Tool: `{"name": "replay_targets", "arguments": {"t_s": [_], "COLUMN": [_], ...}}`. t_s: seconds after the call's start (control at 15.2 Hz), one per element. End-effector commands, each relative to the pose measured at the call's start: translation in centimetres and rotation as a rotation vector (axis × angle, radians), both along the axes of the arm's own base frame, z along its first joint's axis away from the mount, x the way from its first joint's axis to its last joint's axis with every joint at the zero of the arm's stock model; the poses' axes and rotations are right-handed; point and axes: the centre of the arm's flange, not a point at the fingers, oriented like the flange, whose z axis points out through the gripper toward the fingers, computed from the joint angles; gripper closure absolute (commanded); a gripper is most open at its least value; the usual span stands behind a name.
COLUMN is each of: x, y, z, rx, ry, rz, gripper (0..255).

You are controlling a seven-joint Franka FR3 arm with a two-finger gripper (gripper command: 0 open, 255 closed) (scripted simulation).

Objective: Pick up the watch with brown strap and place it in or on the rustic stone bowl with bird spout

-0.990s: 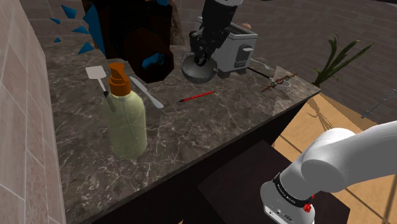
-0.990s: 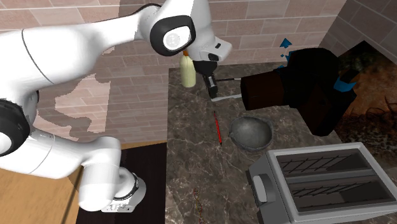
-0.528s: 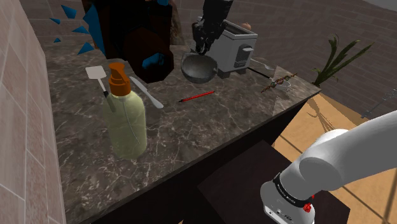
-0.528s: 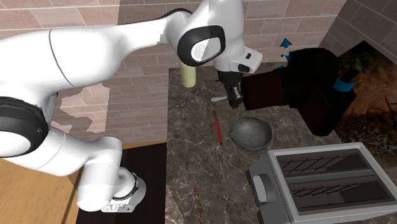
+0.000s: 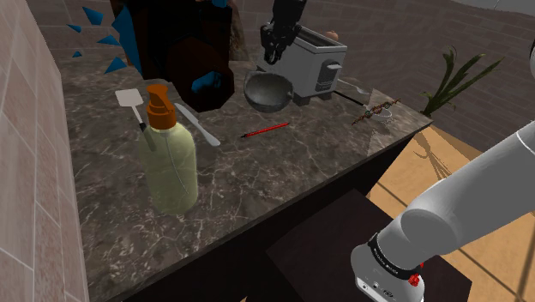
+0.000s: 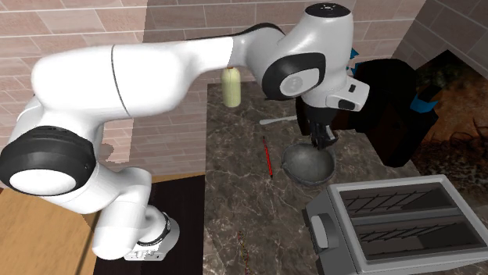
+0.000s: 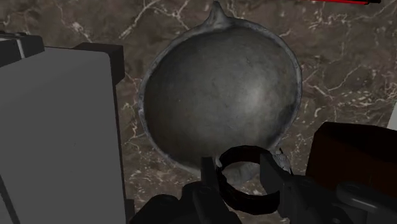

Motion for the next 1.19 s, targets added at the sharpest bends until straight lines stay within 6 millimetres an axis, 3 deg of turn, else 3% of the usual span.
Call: {"name": "replay_targets", "arguments": {"t_s": [0.0,0.59,1.12], "x": [0.3,0.3,0.3], "y": [-0.3,-0.3,-0.3], "z": [-0.9,-5.7,-6.0], "rx": [0.000,0.000,0.000], "ry": [-0.001,-0.001,-0.001], "rz": [0.001,0.001,0.001], "gripper": [255,255,255]}}
